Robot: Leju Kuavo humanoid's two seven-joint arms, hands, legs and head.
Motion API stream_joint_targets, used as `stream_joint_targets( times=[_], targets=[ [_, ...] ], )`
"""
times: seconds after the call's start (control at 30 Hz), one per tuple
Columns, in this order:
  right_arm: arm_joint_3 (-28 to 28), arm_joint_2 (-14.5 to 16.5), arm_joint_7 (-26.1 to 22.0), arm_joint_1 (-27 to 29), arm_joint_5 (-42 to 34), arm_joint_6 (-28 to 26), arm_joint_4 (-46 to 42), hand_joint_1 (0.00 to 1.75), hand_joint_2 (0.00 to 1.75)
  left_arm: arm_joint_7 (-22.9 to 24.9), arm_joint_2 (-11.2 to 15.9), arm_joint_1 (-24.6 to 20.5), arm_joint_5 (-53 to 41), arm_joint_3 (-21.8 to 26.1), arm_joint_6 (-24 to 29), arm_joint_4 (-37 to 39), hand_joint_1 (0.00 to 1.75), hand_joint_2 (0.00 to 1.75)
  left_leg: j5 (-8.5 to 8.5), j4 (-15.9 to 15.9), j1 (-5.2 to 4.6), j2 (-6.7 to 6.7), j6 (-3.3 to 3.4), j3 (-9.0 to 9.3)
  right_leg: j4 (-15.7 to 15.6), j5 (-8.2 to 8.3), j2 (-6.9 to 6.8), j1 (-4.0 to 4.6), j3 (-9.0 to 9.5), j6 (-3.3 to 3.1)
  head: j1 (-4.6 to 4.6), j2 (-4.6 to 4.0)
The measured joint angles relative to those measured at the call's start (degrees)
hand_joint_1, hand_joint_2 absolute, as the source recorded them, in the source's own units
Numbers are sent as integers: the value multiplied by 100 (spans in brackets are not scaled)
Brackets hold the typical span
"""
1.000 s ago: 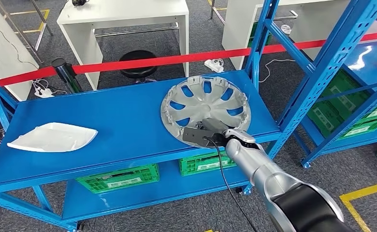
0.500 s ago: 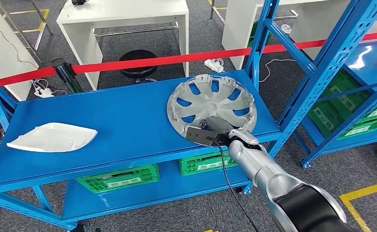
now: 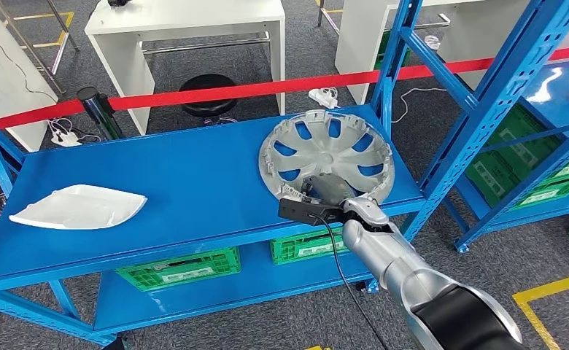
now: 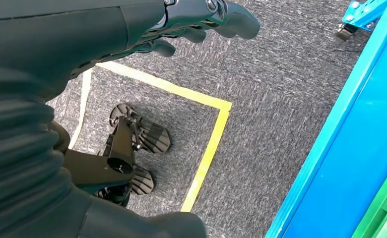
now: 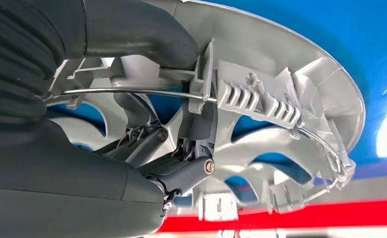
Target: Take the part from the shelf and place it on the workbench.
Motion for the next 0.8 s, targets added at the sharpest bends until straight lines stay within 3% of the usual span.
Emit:
stream_joint_targets(
  times=[0.3,0.8],
  targets=[
    [0,-15,106,193,598,-1181,-590,175,175,-59,54,150,73,2,-34,0,0,175,0,0,0,4,0,-21,1,0,2,0,-24,0,1,0],
    [97,82,280,368,2110,-1583,-1293,175,175,-66,96,202,125,13,-83,0,0,175,1,-1,1,-8,1,-38,1,-1,-6,0,-36,-1,-1,0]
  ],
)
